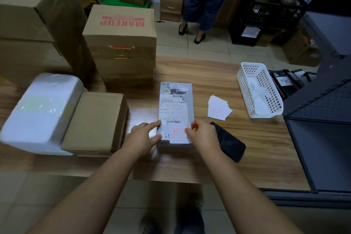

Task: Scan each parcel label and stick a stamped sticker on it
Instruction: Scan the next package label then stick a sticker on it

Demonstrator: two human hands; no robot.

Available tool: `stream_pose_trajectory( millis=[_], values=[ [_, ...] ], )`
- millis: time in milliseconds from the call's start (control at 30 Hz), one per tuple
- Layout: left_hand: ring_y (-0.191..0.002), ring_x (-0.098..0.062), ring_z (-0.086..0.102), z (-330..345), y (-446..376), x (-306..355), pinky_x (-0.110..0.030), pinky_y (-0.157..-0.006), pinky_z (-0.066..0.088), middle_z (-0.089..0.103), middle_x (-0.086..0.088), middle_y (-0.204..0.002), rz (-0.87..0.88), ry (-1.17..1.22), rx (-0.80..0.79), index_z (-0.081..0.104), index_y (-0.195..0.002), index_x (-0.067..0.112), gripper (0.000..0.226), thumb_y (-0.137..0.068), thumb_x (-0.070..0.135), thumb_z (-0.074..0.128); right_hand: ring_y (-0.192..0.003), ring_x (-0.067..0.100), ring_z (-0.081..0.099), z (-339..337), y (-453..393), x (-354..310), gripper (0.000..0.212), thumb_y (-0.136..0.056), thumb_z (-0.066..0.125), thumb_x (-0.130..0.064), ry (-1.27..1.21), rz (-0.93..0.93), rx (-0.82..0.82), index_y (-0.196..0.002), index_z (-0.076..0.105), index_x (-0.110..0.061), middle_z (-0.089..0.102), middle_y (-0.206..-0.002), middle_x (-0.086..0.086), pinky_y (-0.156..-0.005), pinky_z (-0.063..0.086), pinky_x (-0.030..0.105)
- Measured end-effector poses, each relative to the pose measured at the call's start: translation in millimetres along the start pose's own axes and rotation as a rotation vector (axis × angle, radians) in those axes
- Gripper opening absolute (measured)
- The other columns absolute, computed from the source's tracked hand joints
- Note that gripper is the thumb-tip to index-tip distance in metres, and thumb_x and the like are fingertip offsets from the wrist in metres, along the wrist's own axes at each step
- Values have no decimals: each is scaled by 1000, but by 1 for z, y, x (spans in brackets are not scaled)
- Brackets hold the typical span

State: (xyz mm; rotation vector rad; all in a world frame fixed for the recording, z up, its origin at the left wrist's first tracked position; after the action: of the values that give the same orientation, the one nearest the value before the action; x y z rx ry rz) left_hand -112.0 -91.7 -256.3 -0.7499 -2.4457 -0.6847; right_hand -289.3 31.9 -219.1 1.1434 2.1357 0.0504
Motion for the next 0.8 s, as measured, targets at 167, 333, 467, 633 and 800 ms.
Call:
stream_pose_trajectory(
  millis=[167,333,467,633,800],
  values=[
    [-127,-23,43,-3,0,3,-40,-105,38,52,1,-136,12,-71,9,40,-144,45,55,-92,45,59,-102,26,61,-15,5,17,47,-89,65,-43,29,82,41,-127,51,-18,63,-117,5,-72,46,34],
    [-126,-23,43,-1,0,5,-40,-103,40,53,1,-135,5,-109,9,38,-146,44,55,-94,46,55,-139,27,38,12,13,-6,48,-101,36,-43,303,-427,-3,-141,52,-21,43,-151,3,-113,31,41],
    [-124,-20,45,-3,3,7,-36,-94,43,55,4,-132,-3,-170,24,37,-145,48,53,-94,51,53,-144,28,35,52,30,-4,56,-98,25,-45,598,-585,-33,-145,48,-23,41,-155,1,-116,16,43],
    [-122,-20,49,-6,3,9,-36,-91,46,57,4,-129,-28,-215,18,36,-143,53,53,-93,55,51,-145,25,34,44,25,6,56,-98,28,-45,591,-592,-41,-147,45,-21,37,-156,0,-121,20,43],
    [-118,-21,50,-5,6,10,-37,-87,45,57,1,-127,-14,-218,11,32,-146,51,53,-95,54,48,-151,10,-1,29,24,18,59,-103,44,-39,413,-575,-74,-155,24,-23,9,-163,-11,-124,3,37]
  ],
)
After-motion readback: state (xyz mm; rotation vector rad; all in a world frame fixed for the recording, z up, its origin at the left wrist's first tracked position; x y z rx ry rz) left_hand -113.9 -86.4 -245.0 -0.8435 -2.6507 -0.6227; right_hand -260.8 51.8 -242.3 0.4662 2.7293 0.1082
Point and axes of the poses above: each hand's wrist, its own y-axis away from the middle knuckle, its own z-axis out of the palm, x = y × z, the point moved 5 cm from there along -y, towards the middle knuckle
